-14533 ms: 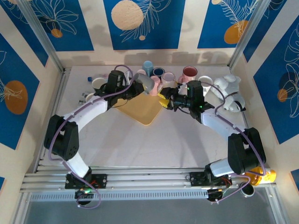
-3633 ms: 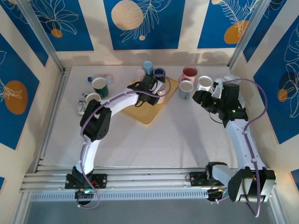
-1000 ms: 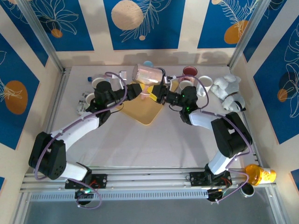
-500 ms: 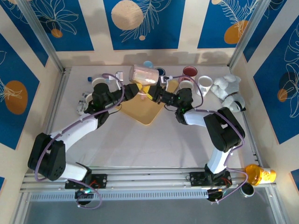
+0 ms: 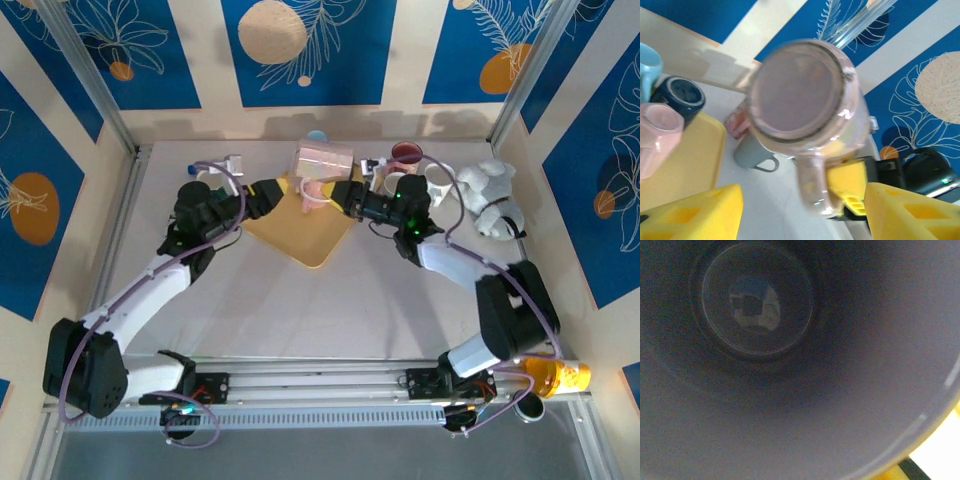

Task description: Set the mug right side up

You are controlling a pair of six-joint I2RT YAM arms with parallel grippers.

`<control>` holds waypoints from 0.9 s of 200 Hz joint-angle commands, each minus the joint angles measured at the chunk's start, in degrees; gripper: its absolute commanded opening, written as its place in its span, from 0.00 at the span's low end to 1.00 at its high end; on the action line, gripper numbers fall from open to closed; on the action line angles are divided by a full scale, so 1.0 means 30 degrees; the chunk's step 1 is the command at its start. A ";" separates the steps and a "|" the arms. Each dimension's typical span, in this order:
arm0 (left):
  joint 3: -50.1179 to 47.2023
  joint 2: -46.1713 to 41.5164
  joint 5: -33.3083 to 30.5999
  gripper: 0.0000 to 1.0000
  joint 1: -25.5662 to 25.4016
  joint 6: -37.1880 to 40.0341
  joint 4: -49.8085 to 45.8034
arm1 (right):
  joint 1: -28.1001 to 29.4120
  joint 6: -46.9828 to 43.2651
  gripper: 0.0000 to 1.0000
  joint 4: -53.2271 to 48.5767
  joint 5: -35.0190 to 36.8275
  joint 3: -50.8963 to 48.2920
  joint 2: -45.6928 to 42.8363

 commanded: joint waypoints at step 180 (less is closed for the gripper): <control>-0.0915 -0.1829 0.3973 0.65 0.1095 0.9432 -0.6200 | -0.4507 -1.5583 0.00 -2.5294 1.1511 0.2017 -0.9920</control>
